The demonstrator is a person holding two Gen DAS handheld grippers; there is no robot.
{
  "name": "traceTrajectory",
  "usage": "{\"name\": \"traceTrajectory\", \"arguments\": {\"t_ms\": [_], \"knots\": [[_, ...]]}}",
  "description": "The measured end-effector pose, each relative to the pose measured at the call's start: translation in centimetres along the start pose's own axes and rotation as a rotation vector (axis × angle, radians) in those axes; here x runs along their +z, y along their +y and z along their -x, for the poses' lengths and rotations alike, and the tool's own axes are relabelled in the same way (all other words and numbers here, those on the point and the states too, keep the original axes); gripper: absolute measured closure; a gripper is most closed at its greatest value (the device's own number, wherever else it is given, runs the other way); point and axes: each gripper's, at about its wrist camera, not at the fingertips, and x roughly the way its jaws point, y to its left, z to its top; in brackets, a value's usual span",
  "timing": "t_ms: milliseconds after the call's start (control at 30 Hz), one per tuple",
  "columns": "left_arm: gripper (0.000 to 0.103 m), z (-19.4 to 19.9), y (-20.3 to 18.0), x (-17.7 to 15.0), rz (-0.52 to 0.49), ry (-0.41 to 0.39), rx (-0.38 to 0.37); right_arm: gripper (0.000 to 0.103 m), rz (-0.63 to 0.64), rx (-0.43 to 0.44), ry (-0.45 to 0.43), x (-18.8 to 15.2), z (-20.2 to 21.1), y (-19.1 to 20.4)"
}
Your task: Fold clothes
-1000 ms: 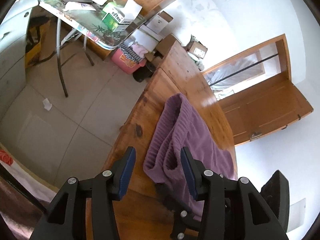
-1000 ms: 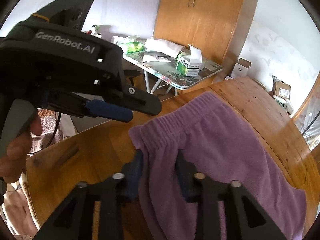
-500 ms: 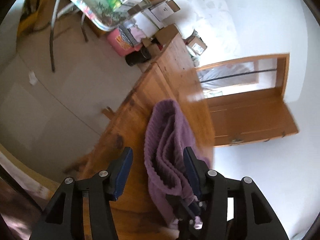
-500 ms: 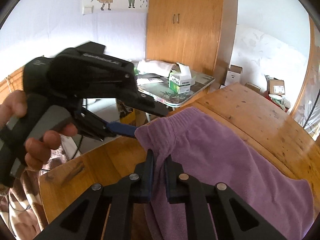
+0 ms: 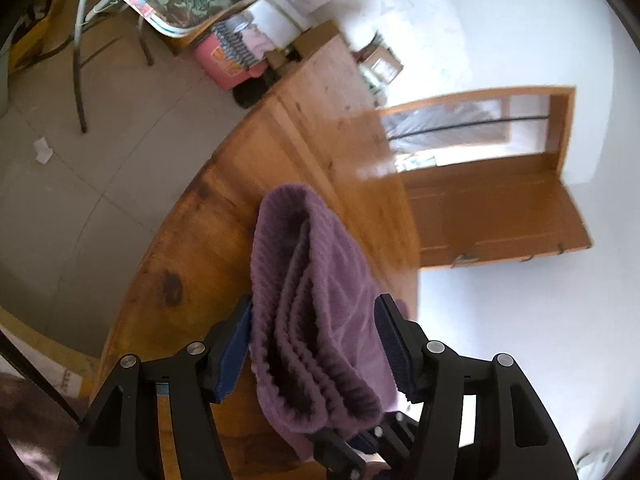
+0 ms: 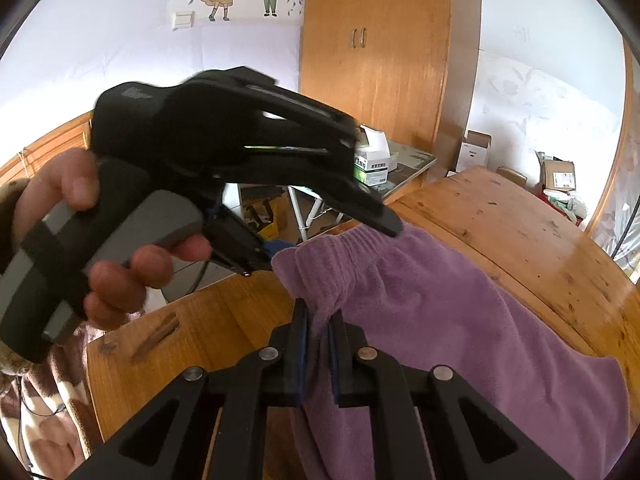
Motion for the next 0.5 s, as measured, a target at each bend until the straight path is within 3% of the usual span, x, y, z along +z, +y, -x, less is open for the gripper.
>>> {"name": "traceTrajectory", "arguments": {"t_ms": [400, 467, 500], "knots": [[0.045, -2.9, -0.7, 2.0, -0.027, 0.059, 0.004, 0.094, -0.002, -0.001, 0.005, 0.6, -1.1, -0.7], [0.064, -3.0, -0.6, 2.2, -0.021, 0.052, 0.022, 0.094, -0.004, -0.001, 0.007, 0.6, -1.2, -0.7], [0.068, -3.1, -0.6, 2.2, -0.023, 0.049, 0.033, 0.094, -0.008, 0.0, 0.008, 0.6, -1.3, -0.8]]}}
